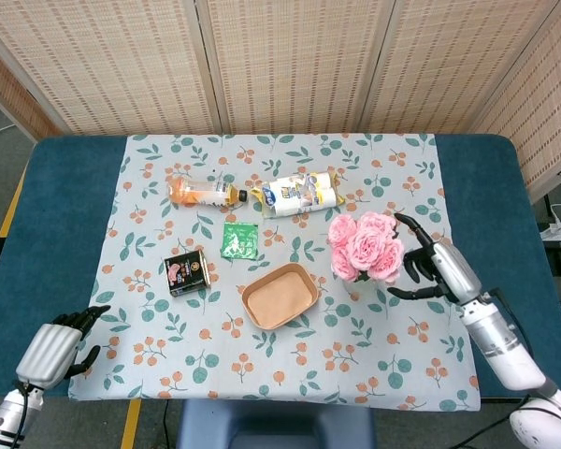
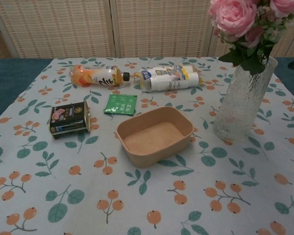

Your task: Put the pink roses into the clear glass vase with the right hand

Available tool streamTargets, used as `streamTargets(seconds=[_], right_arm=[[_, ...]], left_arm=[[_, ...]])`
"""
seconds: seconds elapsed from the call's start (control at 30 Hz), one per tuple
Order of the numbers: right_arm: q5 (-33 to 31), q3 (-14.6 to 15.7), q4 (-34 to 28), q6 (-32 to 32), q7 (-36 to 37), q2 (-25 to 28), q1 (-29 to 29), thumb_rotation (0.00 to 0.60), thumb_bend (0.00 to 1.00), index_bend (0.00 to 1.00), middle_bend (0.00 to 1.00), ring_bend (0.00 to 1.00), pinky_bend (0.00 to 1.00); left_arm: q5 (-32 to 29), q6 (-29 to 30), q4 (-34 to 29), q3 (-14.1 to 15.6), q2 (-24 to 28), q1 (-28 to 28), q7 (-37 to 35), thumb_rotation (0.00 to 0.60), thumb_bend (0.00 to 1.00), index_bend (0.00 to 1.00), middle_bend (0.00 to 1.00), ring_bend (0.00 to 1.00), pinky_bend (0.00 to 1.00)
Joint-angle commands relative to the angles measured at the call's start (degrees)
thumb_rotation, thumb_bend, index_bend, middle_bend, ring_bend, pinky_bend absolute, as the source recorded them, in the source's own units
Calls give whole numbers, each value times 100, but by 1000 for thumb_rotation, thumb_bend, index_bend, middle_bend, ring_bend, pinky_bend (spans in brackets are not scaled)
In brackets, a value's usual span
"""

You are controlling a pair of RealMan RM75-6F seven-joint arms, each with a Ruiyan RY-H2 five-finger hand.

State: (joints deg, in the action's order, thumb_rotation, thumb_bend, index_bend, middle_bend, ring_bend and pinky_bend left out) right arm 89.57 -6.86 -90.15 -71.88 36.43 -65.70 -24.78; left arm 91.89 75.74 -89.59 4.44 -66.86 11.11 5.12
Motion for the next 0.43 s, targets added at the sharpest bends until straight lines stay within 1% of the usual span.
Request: streamTargets(seconds=[0.03, 0.17, 0.23, 0.3, 0.37, 0.43], right_arm=[[195, 273, 129, -1253, -1872, -66, 846, 600, 0, 0, 752, 840, 1000], [330, 575, 298, -2018, -3018, -180, 1509, 600, 0, 19, 726, 812, 1000], [390, 673, 552, -2334, -3378, -342, 1777, 600, 0, 58, 724, 804, 1000], [444, 759, 612, -2382, -3458, -404, 1885, 600, 0, 37, 708, 789, 995], [672, 786, 773, -2428, -3350, -414, 1837, 600, 0, 4, 645, 733, 971], [576, 752, 856, -2322, -3465, -490, 1840, 600, 0, 0, 533, 608, 921]], left_arm=[[-3, -12, 0, -3, -3, 8, -7, 600, 422, 147, 219, 319, 385], [4, -36, 24, -1, -19, 24, 1, 600, 421, 147, 218, 318, 385], [-5, -60, 36, 5, -24, 29, 0, 600, 421, 147, 218, 318, 385], [-9, -73, 34, 7, -25, 35, 2, 600, 421, 147, 219, 319, 385], [13, -64, 34, 15, -24, 35, -15, 600, 422, 147, 219, 320, 385], [47, -35, 22, 24, -10, 31, -36, 600, 422, 147, 219, 320, 385]])
